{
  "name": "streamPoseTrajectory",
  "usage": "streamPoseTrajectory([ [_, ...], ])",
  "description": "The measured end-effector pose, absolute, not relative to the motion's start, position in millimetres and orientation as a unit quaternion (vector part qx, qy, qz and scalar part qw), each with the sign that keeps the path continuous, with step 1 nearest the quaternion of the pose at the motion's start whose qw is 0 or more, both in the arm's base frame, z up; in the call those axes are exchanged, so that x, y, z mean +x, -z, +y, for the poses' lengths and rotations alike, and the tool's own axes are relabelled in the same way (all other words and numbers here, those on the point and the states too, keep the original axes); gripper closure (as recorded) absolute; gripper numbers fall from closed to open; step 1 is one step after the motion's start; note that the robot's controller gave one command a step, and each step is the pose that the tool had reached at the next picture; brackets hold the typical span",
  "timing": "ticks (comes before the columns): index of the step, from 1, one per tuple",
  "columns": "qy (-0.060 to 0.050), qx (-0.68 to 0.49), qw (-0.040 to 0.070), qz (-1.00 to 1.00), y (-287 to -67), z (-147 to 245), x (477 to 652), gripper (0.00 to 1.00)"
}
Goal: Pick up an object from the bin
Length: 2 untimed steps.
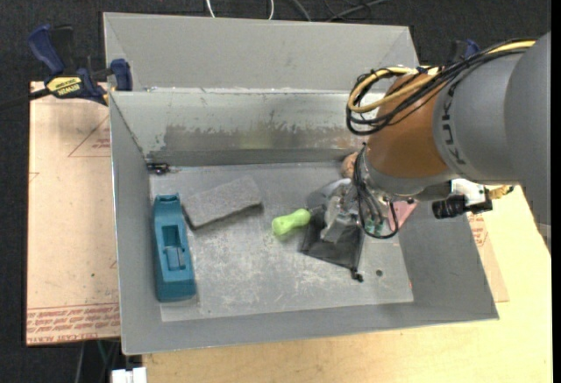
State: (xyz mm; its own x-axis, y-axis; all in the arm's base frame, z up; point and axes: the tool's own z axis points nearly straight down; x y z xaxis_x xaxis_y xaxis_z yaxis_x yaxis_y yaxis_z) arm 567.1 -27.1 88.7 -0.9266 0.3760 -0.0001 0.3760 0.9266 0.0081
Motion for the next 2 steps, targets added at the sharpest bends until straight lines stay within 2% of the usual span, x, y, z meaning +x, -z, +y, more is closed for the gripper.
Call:
streamPoseTrajectory([
  [1,-0.004,0.191,0.001,0.982,-89,-27,567.1,1.0],
  [2,-0.003,0.181,-0.005,0.983,-114,-26,565.0,1.0],
])
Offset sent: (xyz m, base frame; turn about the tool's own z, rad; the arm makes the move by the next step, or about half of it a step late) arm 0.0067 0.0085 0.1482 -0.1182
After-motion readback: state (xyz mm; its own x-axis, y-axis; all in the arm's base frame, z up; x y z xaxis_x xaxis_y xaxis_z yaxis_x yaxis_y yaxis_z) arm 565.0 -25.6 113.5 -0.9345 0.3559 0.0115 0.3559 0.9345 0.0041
